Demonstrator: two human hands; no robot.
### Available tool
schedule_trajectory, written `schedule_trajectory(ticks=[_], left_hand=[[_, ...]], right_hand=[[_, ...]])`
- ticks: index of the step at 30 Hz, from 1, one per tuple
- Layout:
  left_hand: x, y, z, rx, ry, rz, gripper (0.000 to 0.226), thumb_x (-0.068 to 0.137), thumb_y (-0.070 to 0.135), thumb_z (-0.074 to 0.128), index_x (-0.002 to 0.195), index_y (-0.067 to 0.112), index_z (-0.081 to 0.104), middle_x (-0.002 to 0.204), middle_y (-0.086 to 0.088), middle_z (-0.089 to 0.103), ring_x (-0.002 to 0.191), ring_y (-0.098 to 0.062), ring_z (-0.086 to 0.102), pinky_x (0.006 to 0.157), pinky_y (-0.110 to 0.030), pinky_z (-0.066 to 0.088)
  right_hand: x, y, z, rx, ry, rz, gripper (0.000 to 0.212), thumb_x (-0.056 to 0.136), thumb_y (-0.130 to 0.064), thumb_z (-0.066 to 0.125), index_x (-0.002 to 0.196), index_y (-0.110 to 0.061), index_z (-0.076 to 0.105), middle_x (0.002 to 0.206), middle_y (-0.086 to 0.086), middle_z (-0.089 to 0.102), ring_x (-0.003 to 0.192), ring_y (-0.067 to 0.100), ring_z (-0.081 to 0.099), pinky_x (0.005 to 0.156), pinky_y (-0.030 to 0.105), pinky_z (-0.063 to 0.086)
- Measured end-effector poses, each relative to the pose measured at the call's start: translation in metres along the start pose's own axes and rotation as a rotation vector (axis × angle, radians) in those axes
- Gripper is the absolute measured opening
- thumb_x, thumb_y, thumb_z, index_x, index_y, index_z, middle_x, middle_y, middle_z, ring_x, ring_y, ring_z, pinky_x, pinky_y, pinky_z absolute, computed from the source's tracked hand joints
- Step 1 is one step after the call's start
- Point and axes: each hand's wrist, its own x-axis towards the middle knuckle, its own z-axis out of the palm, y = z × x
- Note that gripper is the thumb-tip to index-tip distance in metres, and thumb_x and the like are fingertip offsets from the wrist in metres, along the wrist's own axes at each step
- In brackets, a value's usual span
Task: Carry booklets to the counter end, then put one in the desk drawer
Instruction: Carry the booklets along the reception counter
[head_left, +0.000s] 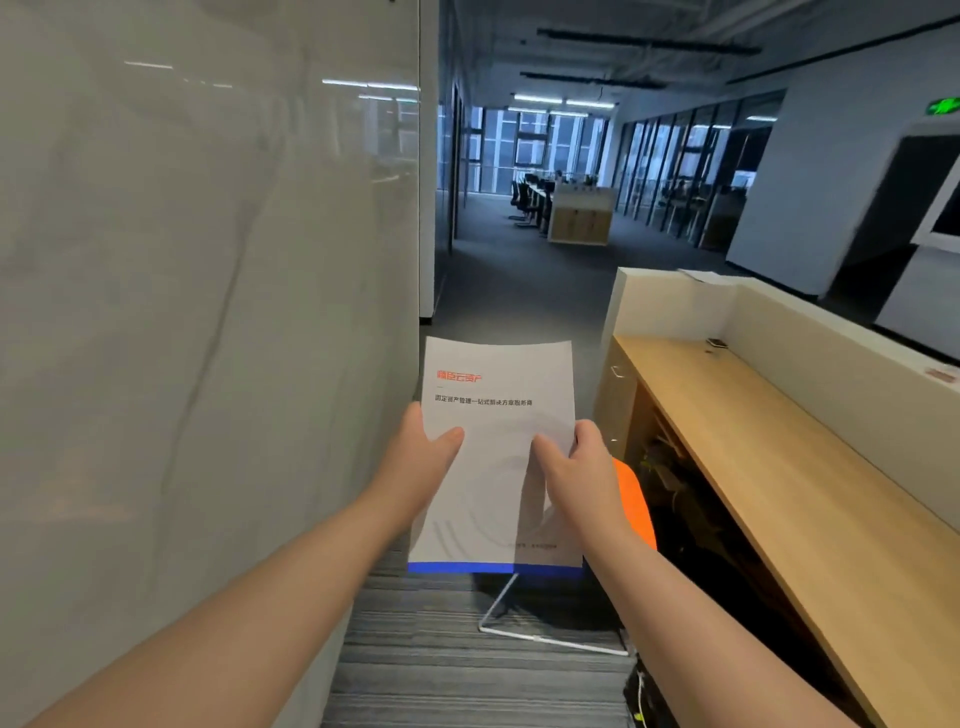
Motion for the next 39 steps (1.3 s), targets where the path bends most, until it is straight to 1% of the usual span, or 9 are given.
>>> schedule_trajectory(ticks=[5, 8, 11, 13, 17, 21, 24, 29, 39], left_hand=[[0.118, 0.009, 0.0, 0.004, -0.026, 0.018, 0.031, 0.099, 0.018, 0.058, 0.129, 0.015, 0.049, 0.122, 0.002, 0.063, 0.107, -0.017, 0.061, 0.067, -0.02, 0.044], [0.177, 0.007, 0.005, 0.034, -0.044, 0.005, 0.024, 0.099, 0.019, 0.059, 0.12, 0.02, 0.048, 0.118, 0.004, 0.062, 0.102, -0.015, 0.06, 0.064, -0.019, 0.041], [0.249, -0.006, 0.016, 0.039, -0.052, 0.019, 0.023, 0.098, 0.019, 0.06, 0.118, 0.021, 0.048, 0.12, 0.003, 0.063, 0.103, -0.017, 0.06, 0.07, -0.024, 0.043], [0.302, -0.016, 0.026, 0.035, -0.056, 0.021, 0.024, 0.098, 0.019, 0.061, 0.119, 0.02, 0.049, 0.121, 0.002, 0.063, 0.108, -0.019, 0.061, 0.071, -0.026, 0.044], [0.417, -0.019, 0.047, 0.048, -0.068, 0.037, 0.026, 0.098, 0.019, 0.059, 0.123, 0.018, 0.05, 0.118, 0.005, 0.063, 0.101, -0.013, 0.061, 0.066, -0.017, 0.041], [0.53, -0.012, 0.063, 0.044, -0.087, 0.065, 0.029, 0.1, 0.018, 0.057, 0.127, 0.018, 0.047, 0.115, 0.01, 0.06, 0.098, -0.009, 0.059, 0.064, -0.015, 0.04], [0.609, -0.023, 0.064, -0.008, -0.074, 0.037, 0.027, 0.1, 0.019, 0.056, 0.125, 0.019, 0.048, 0.112, 0.012, 0.063, 0.095, -0.001, 0.062, 0.068, -0.019, 0.046], [0.728, -0.041, 0.073, 0.007, -0.116, 0.001, 0.04, 0.086, 0.032, 0.06, 0.125, 0.025, 0.057, 0.12, 0.01, 0.072, 0.107, -0.012, 0.071, 0.093, -0.045, 0.058], [0.996, -0.096, 0.12, -0.039, -0.163, -0.005, 0.042, 0.085, 0.038, 0.063, 0.124, 0.027, 0.058, 0.119, 0.01, 0.073, 0.107, -0.014, 0.071, 0.095, -0.049, 0.056]], right_hand=[[0.108, -0.016, 0.04, -0.001, 0.039, -0.005, 0.02, 0.101, -0.028, 0.056, 0.118, -0.018, 0.052, 0.101, -0.014, 0.063, 0.087, 0.005, 0.062, 0.058, 0.019, 0.043], [0.161, -0.014, 0.055, -0.011, 0.068, 0.01, 0.017, 0.099, -0.026, 0.056, 0.114, -0.018, 0.054, 0.1, -0.012, 0.064, 0.088, 0.006, 0.062, 0.06, 0.023, 0.046], [0.227, -0.004, 0.077, -0.001, 0.077, 0.026, 0.013, 0.097, -0.028, 0.059, 0.106, -0.02, 0.054, 0.104, -0.007, 0.068, 0.093, 0.013, 0.067, 0.074, 0.038, 0.06], [0.277, 0.004, 0.095, 0.002, 0.085, 0.026, 0.01, 0.095, -0.029, 0.06, 0.098, -0.022, 0.053, 0.101, -0.005, 0.068, 0.093, 0.018, 0.068, 0.08, 0.044, 0.06], [0.389, 0.012, 0.121, 0.029, 0.09, 0.019, 0.009, 0.096, -0.029, 0.059, 0.095, -0.023, 0.053, 0.097, -0.006, 0.069, 0.09, 0.018, 0.068, 0.065, 0.031, 0.052], [0.501, 0.005, 0.146, 0.071, 0.083, 0.019, 0.005, 0.097, -0.027, 0.058, 0.099, -0.023, 0.055, 0.099, -0.008, 0.068, 0.087, 0.01, 0.066, 0.06, 0.023, 0.045], [0.573, -0.006, 0.172, 0.075, 0.056, -0.001, 0.005, 0.097, -0.025, 0.058, 0.095, -0.023, 0.054, 0.094, -0.008, 0.066, 0.082, 0.01, 0.063, 0.058, 0.024, 0.043], [0.676, 0.001, 0.209, 0.108, 0.049, 0.026, 0.007, 0.095, -0.02, 0.06, 0.092, -0.016, 0.056, 0.085, -0.005, 0.064, 0.07, 0.007, 0.057, 0.055, 0.023, 0.039], [0.918, 0.039, 0.296, 0.098, 0.13, 0.081, 0.006, 0.093, -0.019, 0.06, 0.098, -0.015, 0.059, 0.09, -0.005, 0.067, 0.08, 0.014, 0.063, 0.059, 0.025, 0.042]])
